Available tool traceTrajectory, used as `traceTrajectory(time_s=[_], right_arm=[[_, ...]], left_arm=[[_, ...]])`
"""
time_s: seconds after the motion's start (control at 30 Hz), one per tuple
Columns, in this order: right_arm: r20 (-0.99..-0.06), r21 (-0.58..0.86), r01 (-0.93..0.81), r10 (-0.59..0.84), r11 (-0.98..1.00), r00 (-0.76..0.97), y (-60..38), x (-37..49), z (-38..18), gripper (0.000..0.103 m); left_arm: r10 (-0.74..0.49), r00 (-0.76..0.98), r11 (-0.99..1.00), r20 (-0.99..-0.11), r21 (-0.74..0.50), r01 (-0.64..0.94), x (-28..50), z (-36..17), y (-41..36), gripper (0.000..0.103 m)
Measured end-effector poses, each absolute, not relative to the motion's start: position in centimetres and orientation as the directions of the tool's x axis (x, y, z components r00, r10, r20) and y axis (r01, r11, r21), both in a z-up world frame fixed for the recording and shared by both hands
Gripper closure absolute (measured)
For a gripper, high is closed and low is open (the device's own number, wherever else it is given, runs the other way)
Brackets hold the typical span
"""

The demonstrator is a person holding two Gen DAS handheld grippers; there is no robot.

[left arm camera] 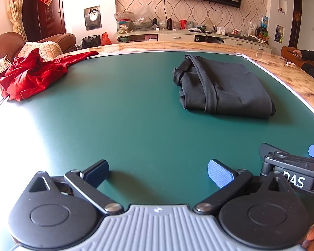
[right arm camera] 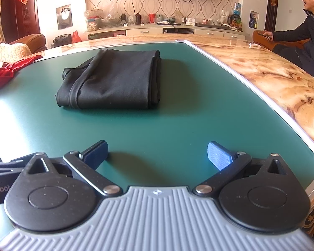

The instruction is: Fold clothes

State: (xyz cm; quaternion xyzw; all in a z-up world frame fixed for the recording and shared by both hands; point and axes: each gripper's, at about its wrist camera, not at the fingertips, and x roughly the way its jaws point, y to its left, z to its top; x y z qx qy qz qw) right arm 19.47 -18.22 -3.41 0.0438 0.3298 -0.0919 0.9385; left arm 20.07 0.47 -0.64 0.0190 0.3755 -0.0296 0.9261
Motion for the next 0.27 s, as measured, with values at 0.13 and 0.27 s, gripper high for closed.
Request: traceTrajectory(time_s=[0.13, 0.27], right_arm=[[-0.624, 0.021, 0.196, -0.14, 0.98, 0.769, -18.25, 19.53, -3.43, 0.0], [-0.619, 0.022, 0.192, -0.138, 0.981, 0.774, -18.32, 19.56, -3.49, 0.0]], left_arm=[[-0.038, 0.717, 0.998, -0.696, 0.011, 0.064, 20.04, -0.64, 0.38, 0.0], [-0.036, 0.719, 0.998, -0.694, 0.012, 0.061, 19.91, -0.67, 0.27, 0.0]])
